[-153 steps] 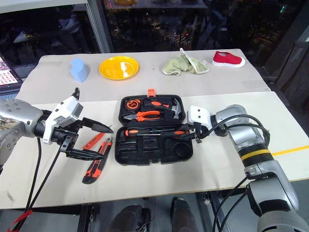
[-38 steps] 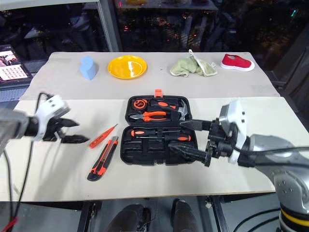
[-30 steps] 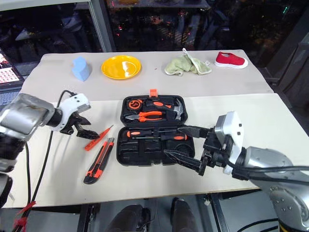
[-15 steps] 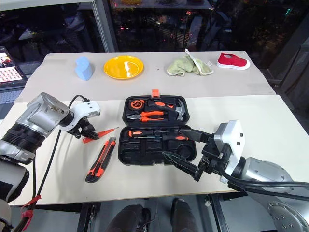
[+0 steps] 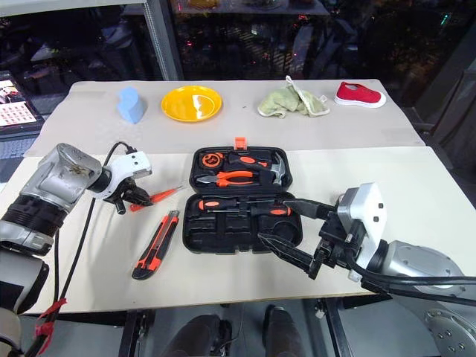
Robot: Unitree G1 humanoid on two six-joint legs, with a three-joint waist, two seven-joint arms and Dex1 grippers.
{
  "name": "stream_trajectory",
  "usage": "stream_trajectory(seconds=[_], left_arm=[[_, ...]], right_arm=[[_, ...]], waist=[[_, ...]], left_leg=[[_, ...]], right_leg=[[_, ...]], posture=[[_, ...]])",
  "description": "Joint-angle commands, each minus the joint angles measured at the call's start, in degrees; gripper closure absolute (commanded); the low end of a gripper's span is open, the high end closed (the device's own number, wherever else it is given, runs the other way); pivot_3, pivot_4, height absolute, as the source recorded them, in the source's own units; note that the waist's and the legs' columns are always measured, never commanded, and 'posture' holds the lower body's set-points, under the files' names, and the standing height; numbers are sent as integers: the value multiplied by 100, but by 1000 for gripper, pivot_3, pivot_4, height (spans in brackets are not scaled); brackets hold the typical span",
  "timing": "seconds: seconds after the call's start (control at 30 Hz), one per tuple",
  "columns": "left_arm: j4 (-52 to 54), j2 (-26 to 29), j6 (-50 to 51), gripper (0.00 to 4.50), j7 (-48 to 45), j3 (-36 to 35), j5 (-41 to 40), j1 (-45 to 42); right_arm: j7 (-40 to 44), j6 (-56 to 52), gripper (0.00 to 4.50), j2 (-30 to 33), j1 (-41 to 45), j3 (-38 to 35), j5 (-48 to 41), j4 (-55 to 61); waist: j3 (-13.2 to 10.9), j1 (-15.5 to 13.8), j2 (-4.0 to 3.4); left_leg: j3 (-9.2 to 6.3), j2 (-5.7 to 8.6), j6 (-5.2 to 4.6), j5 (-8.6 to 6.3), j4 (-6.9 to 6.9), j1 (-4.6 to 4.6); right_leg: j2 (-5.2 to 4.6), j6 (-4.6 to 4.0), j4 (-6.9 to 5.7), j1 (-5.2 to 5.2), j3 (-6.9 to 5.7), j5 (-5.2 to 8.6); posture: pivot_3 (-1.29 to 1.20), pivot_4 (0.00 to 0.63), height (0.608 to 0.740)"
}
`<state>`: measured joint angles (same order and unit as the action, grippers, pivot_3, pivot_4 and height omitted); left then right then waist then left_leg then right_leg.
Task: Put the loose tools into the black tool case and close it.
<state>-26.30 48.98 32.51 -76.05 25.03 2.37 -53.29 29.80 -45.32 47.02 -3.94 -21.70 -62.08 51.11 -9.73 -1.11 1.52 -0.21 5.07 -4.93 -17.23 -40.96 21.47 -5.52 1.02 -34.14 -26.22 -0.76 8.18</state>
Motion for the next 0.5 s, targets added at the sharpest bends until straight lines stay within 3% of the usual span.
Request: stream_trajectory(seconds=[0.03,0.23,0.5], left_arm=[[557,-155,-448,4076,-514,-343,-342,-412],[2128,-430,-382,4076,-1537,-158,-985,-315],[2431,-830,645,4076,-1110,826,-175,-484]], right_arm=[[50,149,0,133,-129,-240,-117,116],[-171,165,0,118,-278,-197,-202,279],[-566,202,0,113,-548,-293,-408,516]], waist=[[0,-31,0],[1,-17,1],[1,7,1]], left_leg=[[0,0,20,11,-3,4],[6,5,1,0,-6,25],[9,6,-3,-1,-12,21]], right_leg=[[0,2,1,0,-1,-1],[7,10,8,-10,-2,-3],[20,13,8,-4,5,-1]], posture=[[0,150,740],[0,150,740],[0,150,740]])
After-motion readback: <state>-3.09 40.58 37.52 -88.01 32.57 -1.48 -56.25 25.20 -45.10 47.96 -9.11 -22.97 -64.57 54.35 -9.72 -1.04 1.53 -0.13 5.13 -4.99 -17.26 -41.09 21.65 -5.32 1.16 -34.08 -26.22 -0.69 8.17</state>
